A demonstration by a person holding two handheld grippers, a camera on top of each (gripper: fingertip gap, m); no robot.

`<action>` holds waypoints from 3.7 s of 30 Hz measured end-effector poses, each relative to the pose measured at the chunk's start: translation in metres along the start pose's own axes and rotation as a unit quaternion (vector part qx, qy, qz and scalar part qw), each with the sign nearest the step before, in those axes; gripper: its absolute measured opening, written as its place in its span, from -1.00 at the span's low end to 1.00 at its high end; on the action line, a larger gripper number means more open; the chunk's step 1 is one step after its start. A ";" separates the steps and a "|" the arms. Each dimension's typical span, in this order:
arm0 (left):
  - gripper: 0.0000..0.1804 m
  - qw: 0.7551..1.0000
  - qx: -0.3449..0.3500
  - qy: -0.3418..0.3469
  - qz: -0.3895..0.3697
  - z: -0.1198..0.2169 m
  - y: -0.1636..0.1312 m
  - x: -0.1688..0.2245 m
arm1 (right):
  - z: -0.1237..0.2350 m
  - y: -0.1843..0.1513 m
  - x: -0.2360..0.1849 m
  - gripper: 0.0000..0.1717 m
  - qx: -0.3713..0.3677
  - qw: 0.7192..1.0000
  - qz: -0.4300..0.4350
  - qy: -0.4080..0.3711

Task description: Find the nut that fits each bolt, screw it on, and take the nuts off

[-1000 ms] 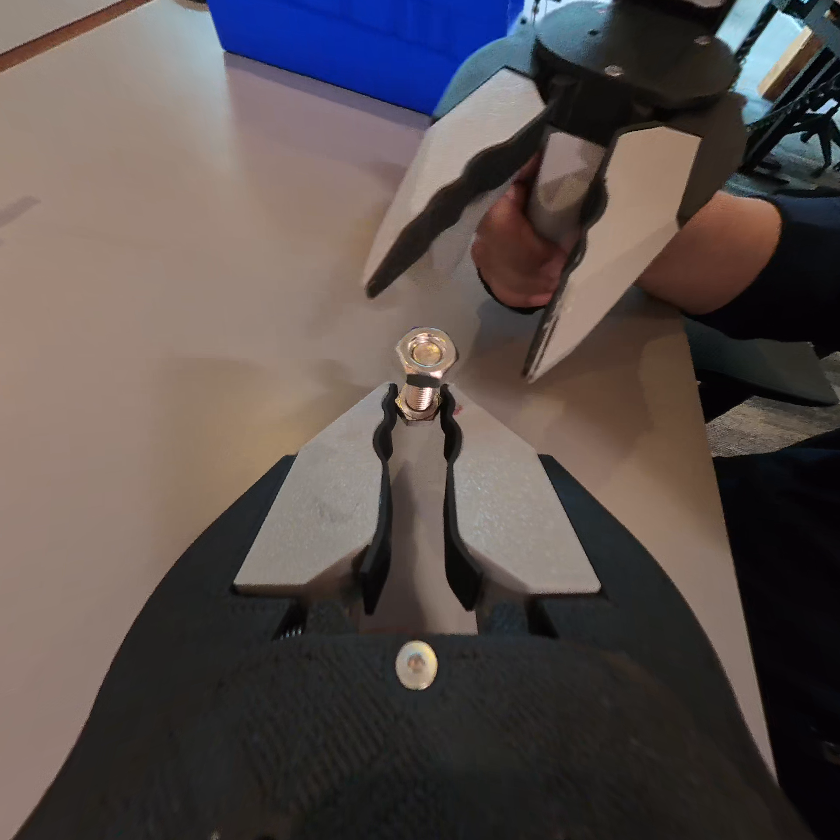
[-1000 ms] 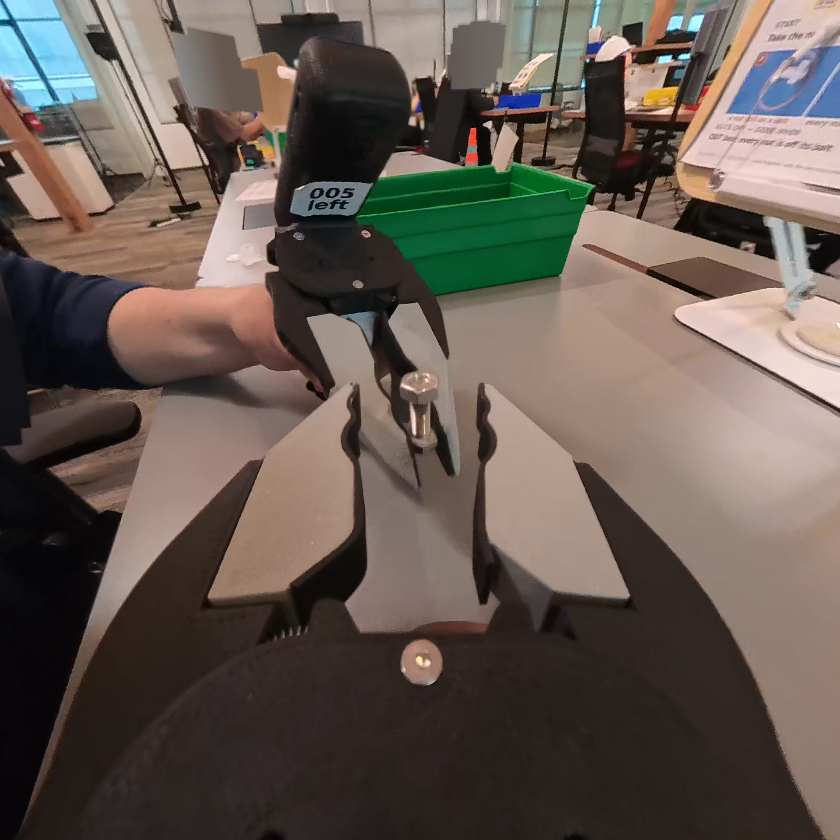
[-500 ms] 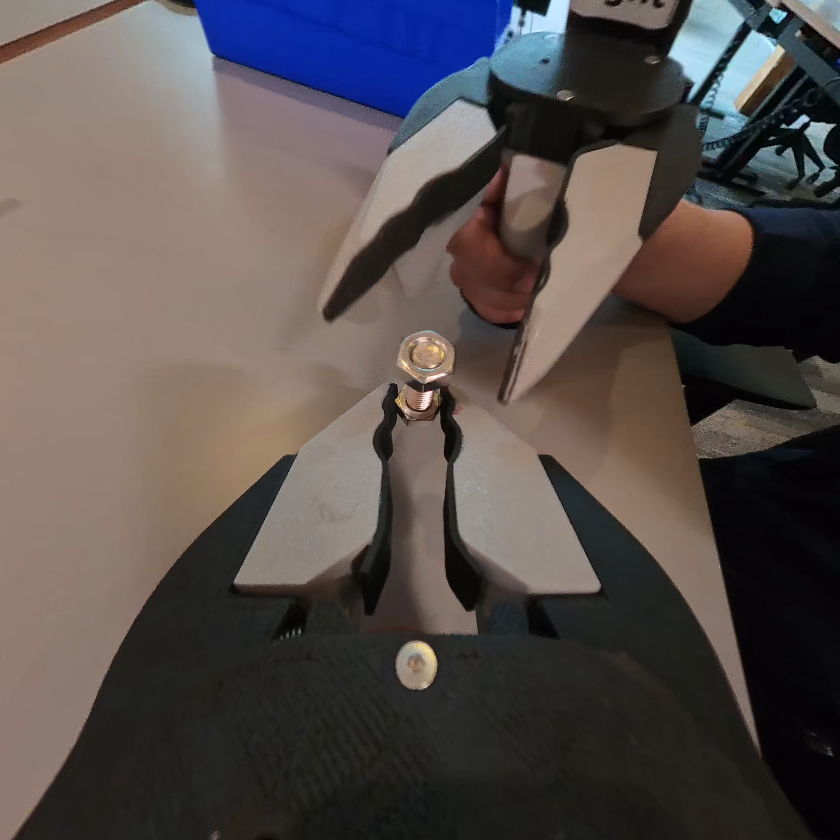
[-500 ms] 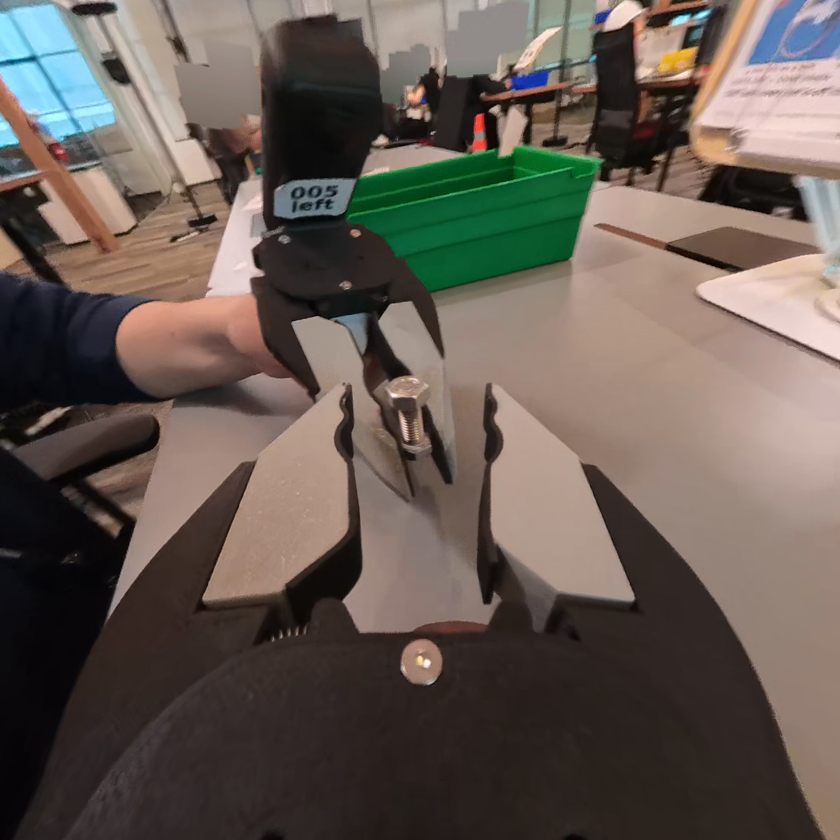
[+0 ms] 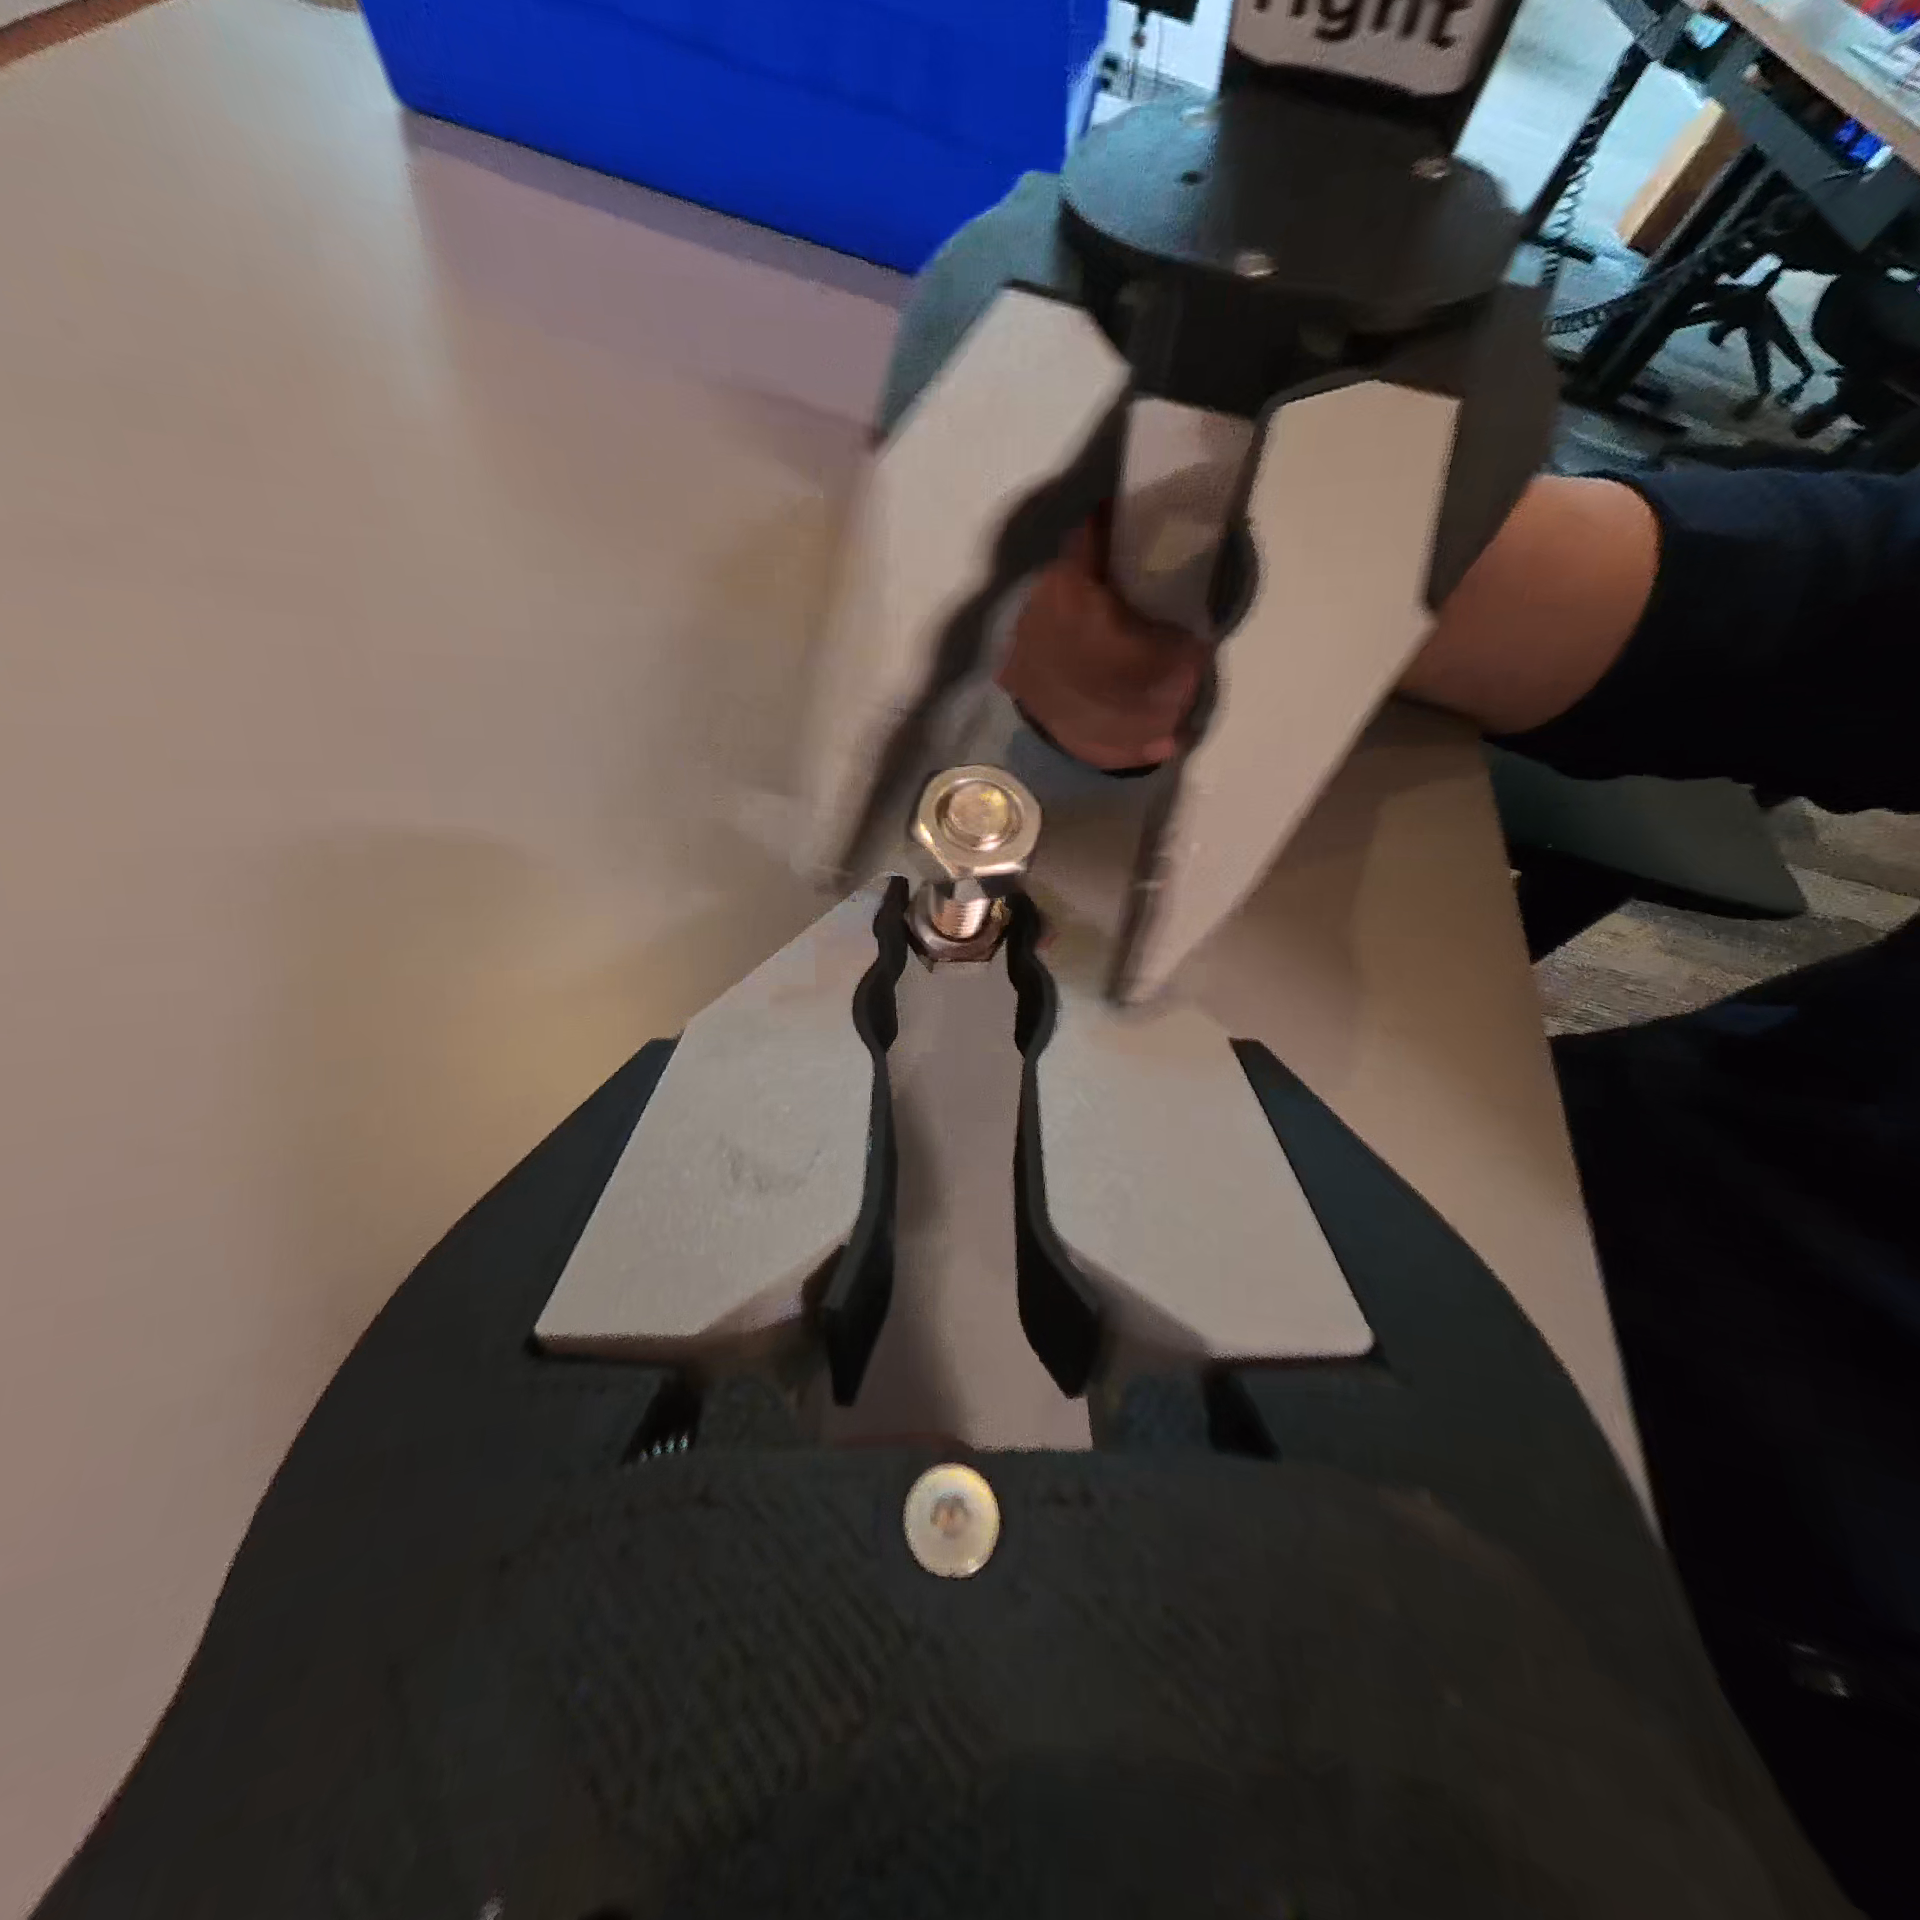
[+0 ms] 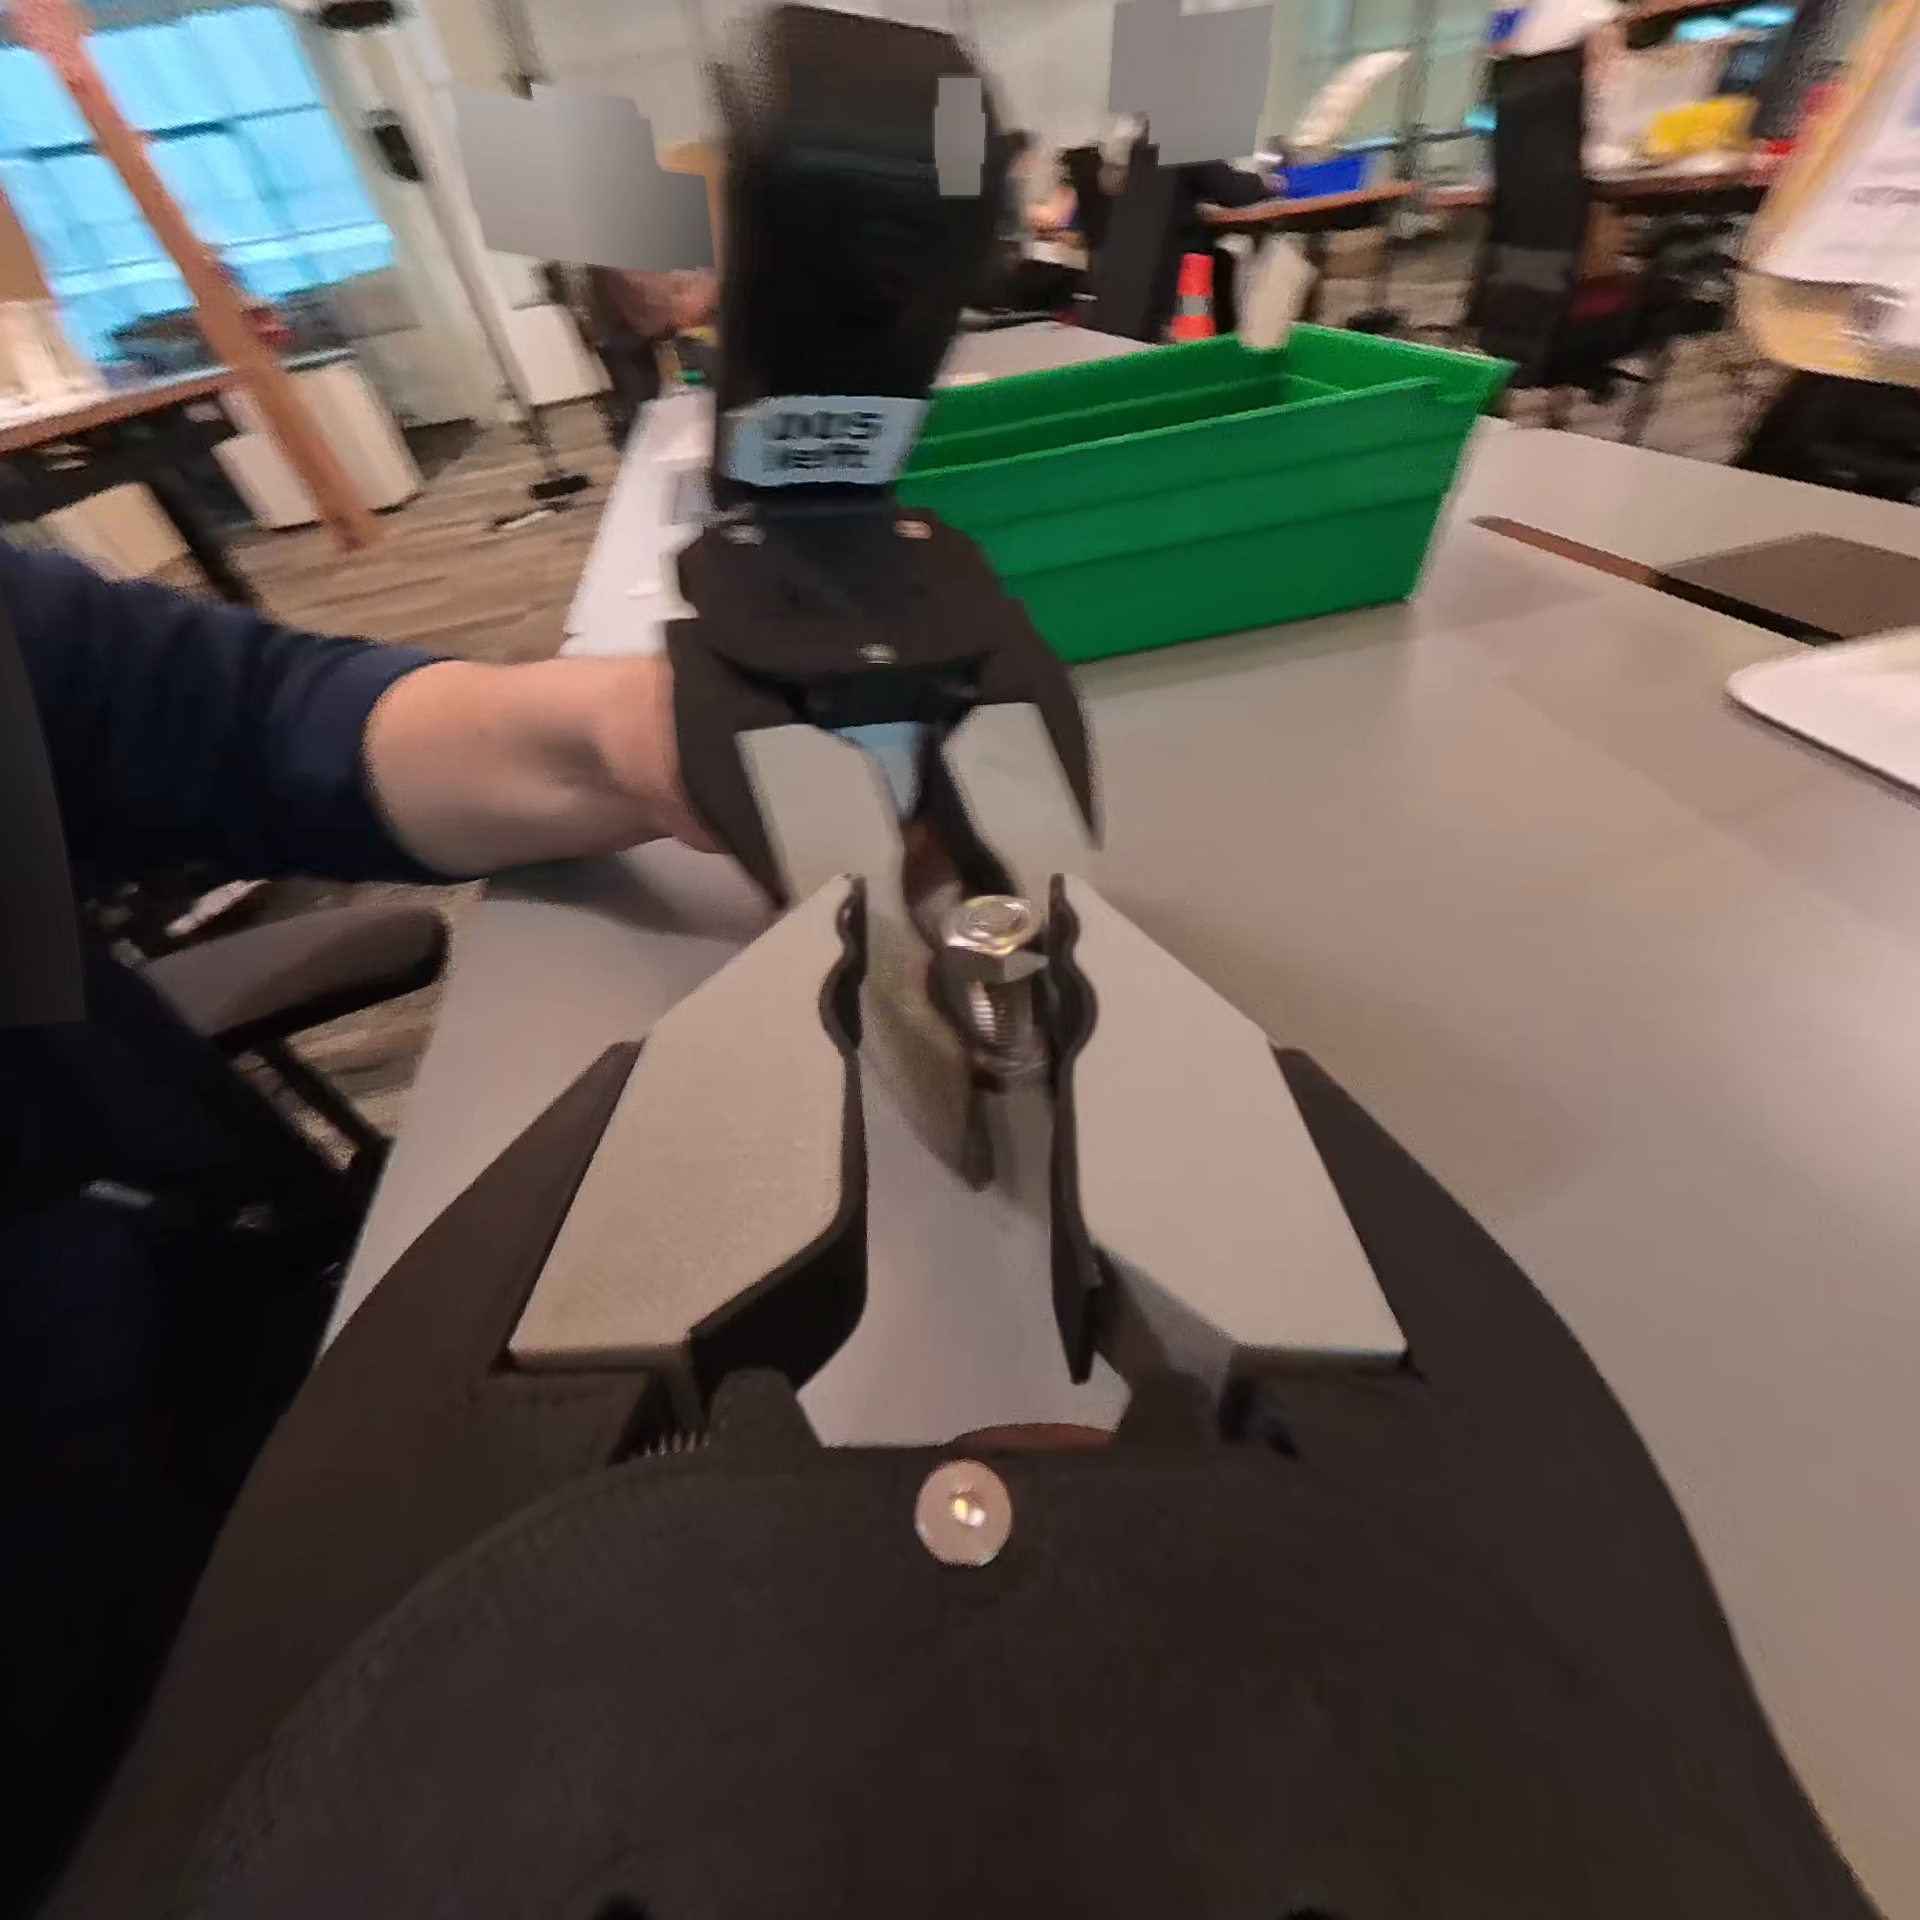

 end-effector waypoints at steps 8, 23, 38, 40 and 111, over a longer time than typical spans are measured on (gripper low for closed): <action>-0.81 0.998 0.014 0.030 0.053 0.015 -0.004 -0.034 | 0.018 0.008 0.001 -0.50 0.038 0.999 -0.003 -0.018; -0.81 0.999 0.013 0.012 0.037 0.013 -0.001 -0.022 | 0.011 0.005 0.012 -0.57 0.016 0.998 -0.017 -0.059; -0.41 0.997 0.000 -0.018 0.071 0.000 -0.005 -0.015 | 0.028 0.002 0.010 -0.81 0.036 0.993 -0.021 -0.110; -0.39 0.998 0.001 -0.007 0.070 0.002 -0.005 -0.018 | 0.057 0.016 0.003 -0.81 0.070 0.985 -0.013 -0.155; -0.26 0.988 -0.059 0.141 -0.023 0.042 -0.015 -0.032 | 0.045 -0.009 0.077 -0.07 -0.098 0.944 -0.011 -0.315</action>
Point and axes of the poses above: each gripper's, where its closed fingertips meet, z back along the fingers, y out of its top, x = y × z across the jaws, the point moved 8 cm from there along z, back along the fingers, and after that the axes turned 12 degrees about y, right-handed, at the moved point
